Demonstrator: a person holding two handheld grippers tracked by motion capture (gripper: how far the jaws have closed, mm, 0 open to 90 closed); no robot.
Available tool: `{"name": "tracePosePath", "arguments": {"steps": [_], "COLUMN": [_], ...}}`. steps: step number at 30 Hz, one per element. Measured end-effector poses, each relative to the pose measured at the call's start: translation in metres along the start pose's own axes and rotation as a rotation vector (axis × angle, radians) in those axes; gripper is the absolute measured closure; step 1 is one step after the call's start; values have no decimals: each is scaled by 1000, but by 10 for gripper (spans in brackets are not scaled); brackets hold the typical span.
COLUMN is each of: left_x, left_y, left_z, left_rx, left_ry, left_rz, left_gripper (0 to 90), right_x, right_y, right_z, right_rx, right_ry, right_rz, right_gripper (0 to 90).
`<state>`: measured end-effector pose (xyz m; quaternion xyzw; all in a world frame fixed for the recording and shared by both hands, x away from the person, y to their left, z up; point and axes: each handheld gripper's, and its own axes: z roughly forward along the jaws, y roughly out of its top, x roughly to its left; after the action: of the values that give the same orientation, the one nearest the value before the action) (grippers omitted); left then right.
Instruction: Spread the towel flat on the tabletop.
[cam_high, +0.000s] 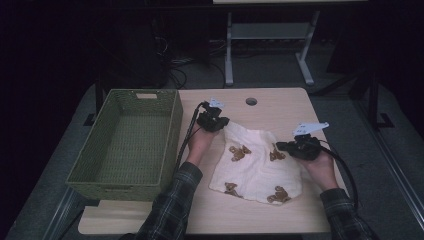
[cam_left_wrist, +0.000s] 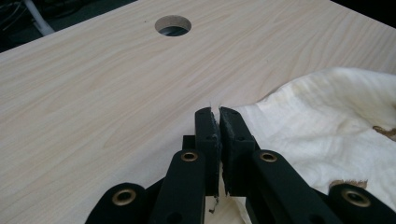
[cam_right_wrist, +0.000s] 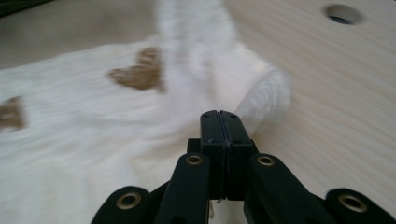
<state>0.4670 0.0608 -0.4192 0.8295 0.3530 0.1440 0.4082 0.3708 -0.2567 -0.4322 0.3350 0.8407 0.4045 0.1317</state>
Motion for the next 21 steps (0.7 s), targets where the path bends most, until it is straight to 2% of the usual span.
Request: {"name": "tracePosePath", "arguments": {"steps": [1,2,3,6,9,11,12,15,16,17,19,20,21], "left_x": [0,0,0,-1,-2,-2,-2,-1,-1,-1,-2,-2,-2], "left_y": [0,0,0,0,0,-1,-1,-2,-2,-2,-2,-3,-3], "left_z": [0,0,0,0,0,0,0,0,0,-1,0,0,0], "left_rx": [1,1,5,-1,3,4,4,6,6,13,10,12,12], "left_ry": [1,1,1,1,0,1,1,-1,-1,-1,-1,-2,-2], "left_rz": [1,1,8,-1,0,-2,-4,-5,-5,1,-2,-1,-2], "left_gripper": [861,861,861,861,861,861,861,861,861,861,861,861,861], "right_x": [8,8,24,42,54,59,59,48,48,35,31,19,17], "right_y": [1,1,0,-4,-9,-11,-11,-8,-8,-8,-8,-10,-11], "right_z": [0,0,1,5,9,9,7,-2,-2,-4,-3,1,3], "right_rx": [-1,-1,12,39,70,67,59,27,27,33,38,49,54], "right_ry": [25,25,76,155,217,238,241,193,193,131,114,81,72], "right_rz": [-19,-19,-48,-84,-106,-118,-120,-82,-82,-41,-29,1,7], "right_gripper": [892,892,892,886,811,765,755,755,755,762,761,748,738]}}
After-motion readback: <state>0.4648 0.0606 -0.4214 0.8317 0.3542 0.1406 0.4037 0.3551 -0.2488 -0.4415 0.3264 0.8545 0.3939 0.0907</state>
